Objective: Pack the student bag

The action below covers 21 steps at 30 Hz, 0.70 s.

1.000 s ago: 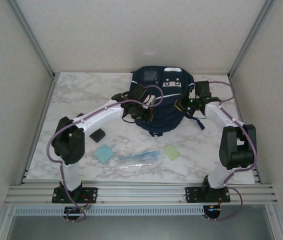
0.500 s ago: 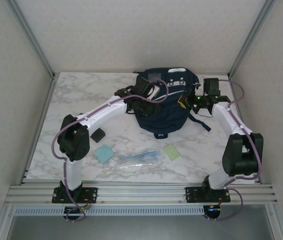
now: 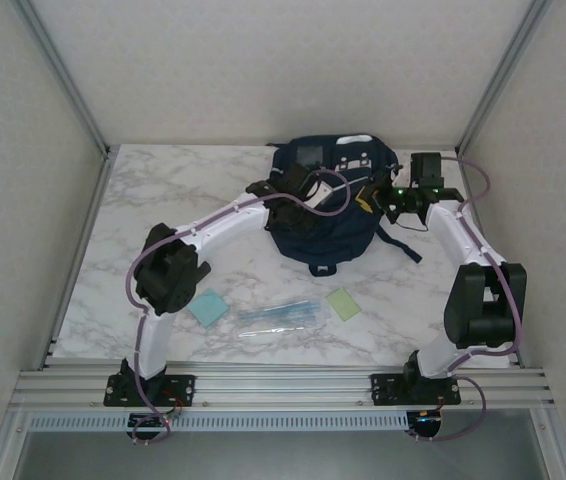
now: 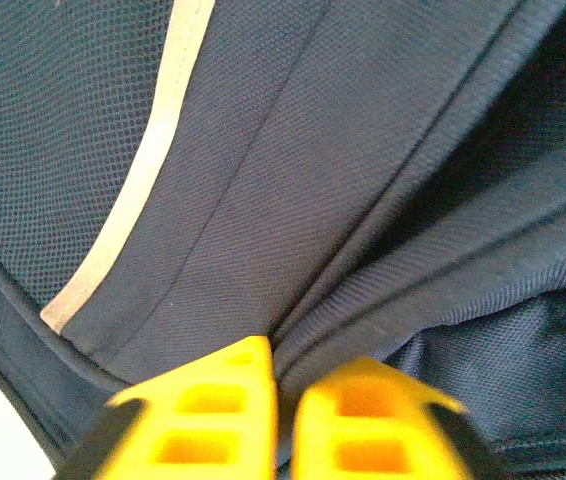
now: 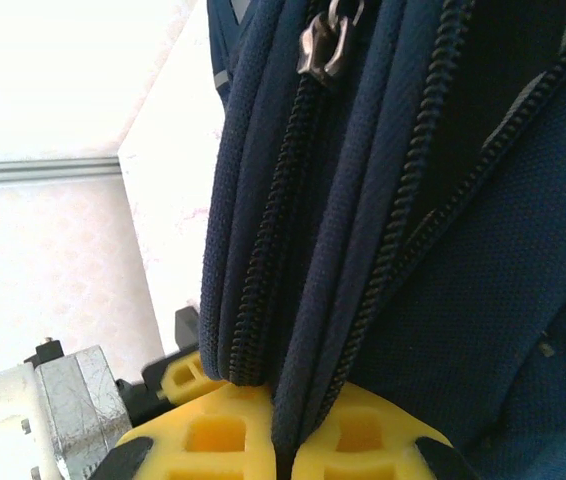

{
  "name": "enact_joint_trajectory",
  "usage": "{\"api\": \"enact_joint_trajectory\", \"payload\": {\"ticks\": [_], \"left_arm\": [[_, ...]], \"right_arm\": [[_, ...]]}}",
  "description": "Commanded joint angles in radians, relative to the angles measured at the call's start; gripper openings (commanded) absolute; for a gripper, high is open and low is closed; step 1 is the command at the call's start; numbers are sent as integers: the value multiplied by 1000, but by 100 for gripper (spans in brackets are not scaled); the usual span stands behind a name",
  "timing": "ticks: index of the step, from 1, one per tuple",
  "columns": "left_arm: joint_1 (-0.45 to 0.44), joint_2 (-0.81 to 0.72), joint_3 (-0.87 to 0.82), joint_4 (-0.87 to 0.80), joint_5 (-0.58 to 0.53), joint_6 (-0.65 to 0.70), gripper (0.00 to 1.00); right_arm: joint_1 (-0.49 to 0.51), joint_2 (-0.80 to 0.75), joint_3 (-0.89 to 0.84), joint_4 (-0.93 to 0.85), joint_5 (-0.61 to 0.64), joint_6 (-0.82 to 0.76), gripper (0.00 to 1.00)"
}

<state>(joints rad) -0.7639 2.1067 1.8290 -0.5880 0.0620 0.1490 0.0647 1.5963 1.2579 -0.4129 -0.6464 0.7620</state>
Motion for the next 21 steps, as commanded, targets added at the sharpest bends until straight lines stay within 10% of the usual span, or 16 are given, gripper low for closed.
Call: {"api": "enact_joint_trajectory", "payload": {"ticks": [1,6,11,21], "left_arm": [[50,21,68,22,-21,-19,0],[50,4,98,-21,64,-45,0],[40,38,231,-141,118,-159,0],[-41,149,443,-238,157,-321,0]], "right_arm": [[-10,-27,81,-35,-36,-83,0],[-19,-13,91,-67,11,-100,8],[-19,-80,54,-74,26,-42,95],[36,-216,-143,65,55,133,94]]}}
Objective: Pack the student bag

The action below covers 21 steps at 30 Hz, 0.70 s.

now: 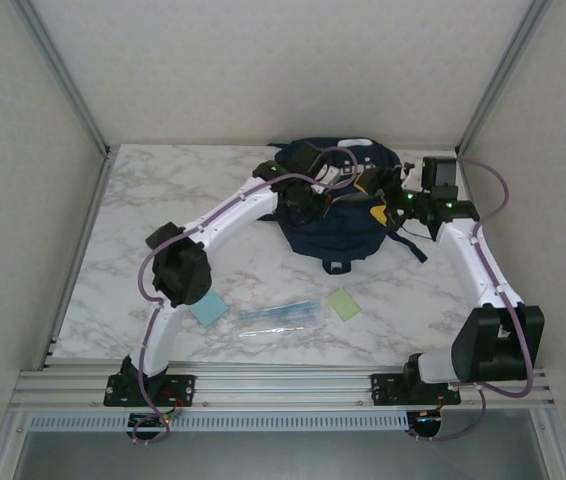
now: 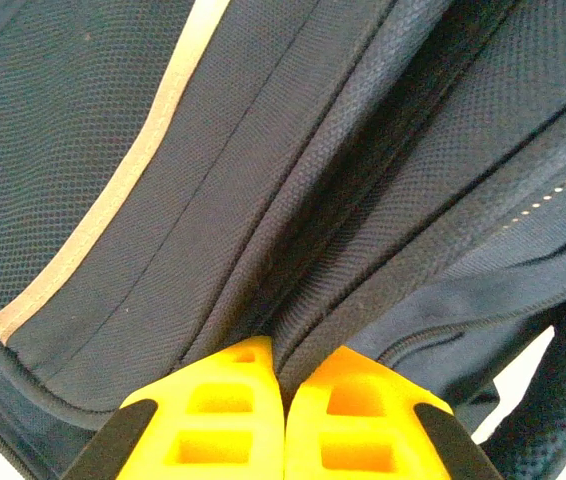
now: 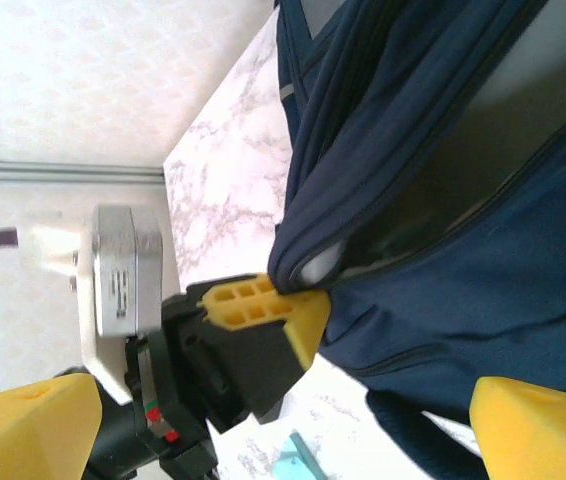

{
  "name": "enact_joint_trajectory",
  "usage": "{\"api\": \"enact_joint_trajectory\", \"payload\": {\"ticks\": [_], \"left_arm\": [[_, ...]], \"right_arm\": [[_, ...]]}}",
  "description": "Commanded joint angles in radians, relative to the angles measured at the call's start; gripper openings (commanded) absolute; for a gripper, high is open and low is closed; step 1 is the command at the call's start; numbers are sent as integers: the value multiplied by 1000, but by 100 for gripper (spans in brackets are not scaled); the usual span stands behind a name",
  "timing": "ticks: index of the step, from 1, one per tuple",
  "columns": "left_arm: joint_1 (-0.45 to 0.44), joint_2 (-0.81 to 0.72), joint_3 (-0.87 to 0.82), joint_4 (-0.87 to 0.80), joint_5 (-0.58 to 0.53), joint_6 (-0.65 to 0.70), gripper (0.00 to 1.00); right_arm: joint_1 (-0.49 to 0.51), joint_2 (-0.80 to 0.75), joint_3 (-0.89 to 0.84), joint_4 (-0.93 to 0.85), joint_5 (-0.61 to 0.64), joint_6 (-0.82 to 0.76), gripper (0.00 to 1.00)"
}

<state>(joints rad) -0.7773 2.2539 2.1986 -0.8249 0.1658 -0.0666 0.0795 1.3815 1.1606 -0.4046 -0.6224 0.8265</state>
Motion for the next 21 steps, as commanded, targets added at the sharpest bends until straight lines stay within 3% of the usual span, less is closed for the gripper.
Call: {"api": "enact_joint_trajectory", "payload": {"ticks": [1,6,8,12,13,14,16,17,19,21], "left_arm": [[-37,3,80,-3,58,-114,0],[-80,-9,79,-5,77,-128,0],[-91,-25,62,5,91,-144,0],[-102,-69,1,54,116,-171,0],[-103,-78,-9,60,121,-174,0],[-102,-89,-19,64,120,-175,0],[-102,-109,-37,60,104,-162,0],[-98,-122,-49,51,77,-151,9],[-84,-161,-99,48,18,-138,46],[-56,-212,-186,76,-15,-130,65]], "right_arm": [[26,2,-60,84,41,86,92],[57,55,-66,195,95,134,68],[61,83,-67,210,129,144,49],[63,116,-100,269,158,167,21],[65,120,-105,275,156,167,6],[64,120,-113,281,158,167,0],[64,103,-125,297,166,158,0],[63,91,-120,287,173,144,0],[61,74,-93,250,189,113,0],[57,62,-52,211,194,82,0]]}}
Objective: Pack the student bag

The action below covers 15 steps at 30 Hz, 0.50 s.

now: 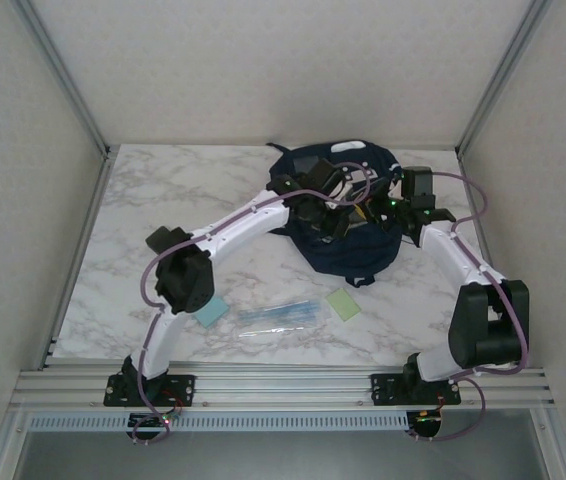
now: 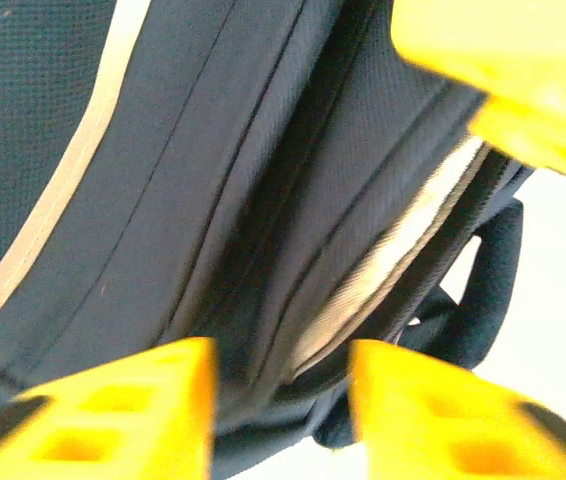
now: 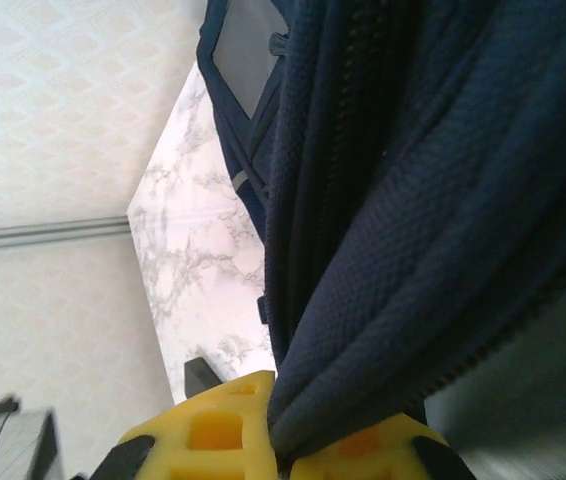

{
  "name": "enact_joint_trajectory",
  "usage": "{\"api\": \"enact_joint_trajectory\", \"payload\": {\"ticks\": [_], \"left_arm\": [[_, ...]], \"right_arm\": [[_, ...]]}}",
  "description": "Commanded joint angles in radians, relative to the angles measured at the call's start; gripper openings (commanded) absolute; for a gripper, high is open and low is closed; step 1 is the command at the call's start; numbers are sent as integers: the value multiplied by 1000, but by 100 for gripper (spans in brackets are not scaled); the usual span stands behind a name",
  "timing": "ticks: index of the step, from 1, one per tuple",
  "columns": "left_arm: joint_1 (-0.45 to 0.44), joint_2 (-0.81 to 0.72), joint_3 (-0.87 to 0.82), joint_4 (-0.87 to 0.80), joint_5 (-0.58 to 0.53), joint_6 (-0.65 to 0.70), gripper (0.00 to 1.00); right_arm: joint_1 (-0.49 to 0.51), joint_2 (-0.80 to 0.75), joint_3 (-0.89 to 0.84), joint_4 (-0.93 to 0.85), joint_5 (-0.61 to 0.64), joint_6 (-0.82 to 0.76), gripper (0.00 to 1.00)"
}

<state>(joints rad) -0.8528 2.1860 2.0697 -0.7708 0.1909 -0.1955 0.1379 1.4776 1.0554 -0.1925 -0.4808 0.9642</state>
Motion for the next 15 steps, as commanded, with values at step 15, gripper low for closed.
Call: {"api": "enact_joint_trajectory", "payload": {"ticks": [15], "left_arm": [[115,-221,-371,218,62,83,68]], "right_arm": [[-40,5,193,-30,-36,-40,0]]}}
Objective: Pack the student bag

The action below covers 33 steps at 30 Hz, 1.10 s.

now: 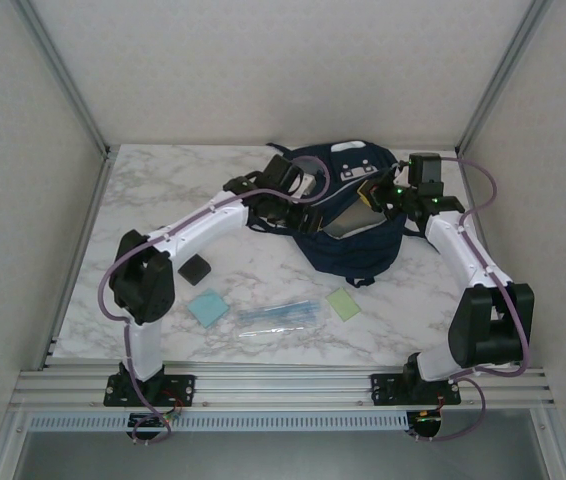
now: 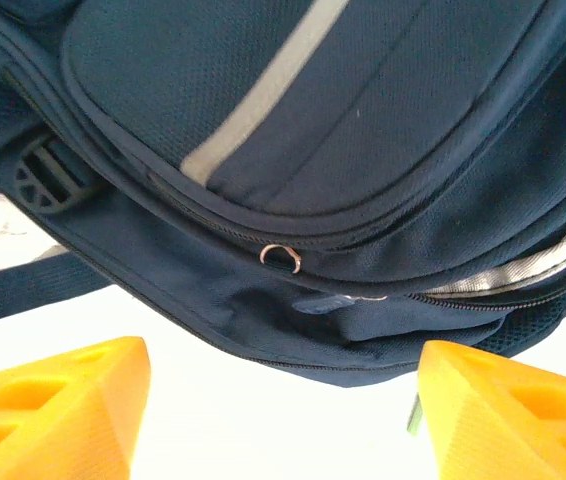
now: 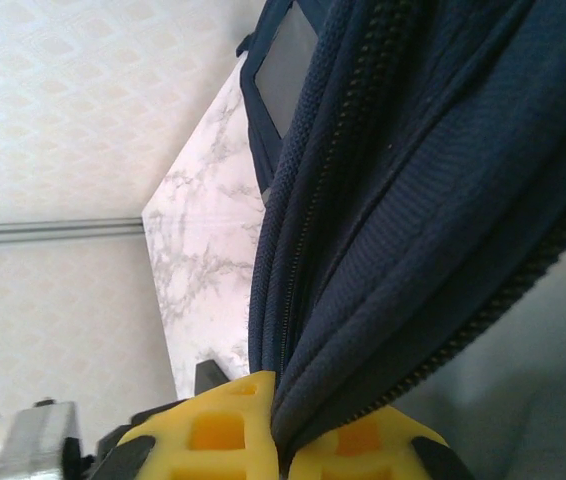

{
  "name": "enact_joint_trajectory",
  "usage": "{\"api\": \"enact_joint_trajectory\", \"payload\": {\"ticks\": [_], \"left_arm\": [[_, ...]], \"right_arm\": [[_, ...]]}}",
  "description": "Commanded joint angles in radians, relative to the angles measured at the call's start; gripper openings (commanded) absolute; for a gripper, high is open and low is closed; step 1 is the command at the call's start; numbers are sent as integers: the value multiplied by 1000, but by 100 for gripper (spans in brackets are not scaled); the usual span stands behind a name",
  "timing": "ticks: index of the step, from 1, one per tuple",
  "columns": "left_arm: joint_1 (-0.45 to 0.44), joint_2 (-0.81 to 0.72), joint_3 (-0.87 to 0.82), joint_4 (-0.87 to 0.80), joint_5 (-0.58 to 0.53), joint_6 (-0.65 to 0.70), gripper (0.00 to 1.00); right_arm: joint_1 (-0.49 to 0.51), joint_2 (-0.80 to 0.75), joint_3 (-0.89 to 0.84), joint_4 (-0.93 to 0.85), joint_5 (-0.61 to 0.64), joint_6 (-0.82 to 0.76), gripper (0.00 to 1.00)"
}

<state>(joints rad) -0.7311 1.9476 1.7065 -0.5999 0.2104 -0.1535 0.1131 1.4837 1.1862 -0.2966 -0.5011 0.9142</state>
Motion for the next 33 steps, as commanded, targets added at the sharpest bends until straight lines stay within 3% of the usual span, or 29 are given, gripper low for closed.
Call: {"api": "enact_joint_trajectory", "payload": {"ticks": [1,12,19,24,25,29,33], "left_arm": [[-7,28,-5,52,54,45,66],[-5,149,15,106,122,49,42],[-6,190,7,160,152,33,39],[-6,185,-8,192,160,30,13],[-5,180,-9,188,152,35,1],[0,159,-23,168,99,58,0],[33,153,-30,115,-46,48,0]], "right_arm": [[-17,3,66,78,-21,14,0],[-19,6,112,63,-44,10,0],[-19,3,110,66,-49,12,0],[-22,1,116,60,-50,8,0],[-23,0,115,57,-50,6,0],[-31,-6,108,58,-52,5,0],[-37,-18,104,48,-50,-3,0]]}}
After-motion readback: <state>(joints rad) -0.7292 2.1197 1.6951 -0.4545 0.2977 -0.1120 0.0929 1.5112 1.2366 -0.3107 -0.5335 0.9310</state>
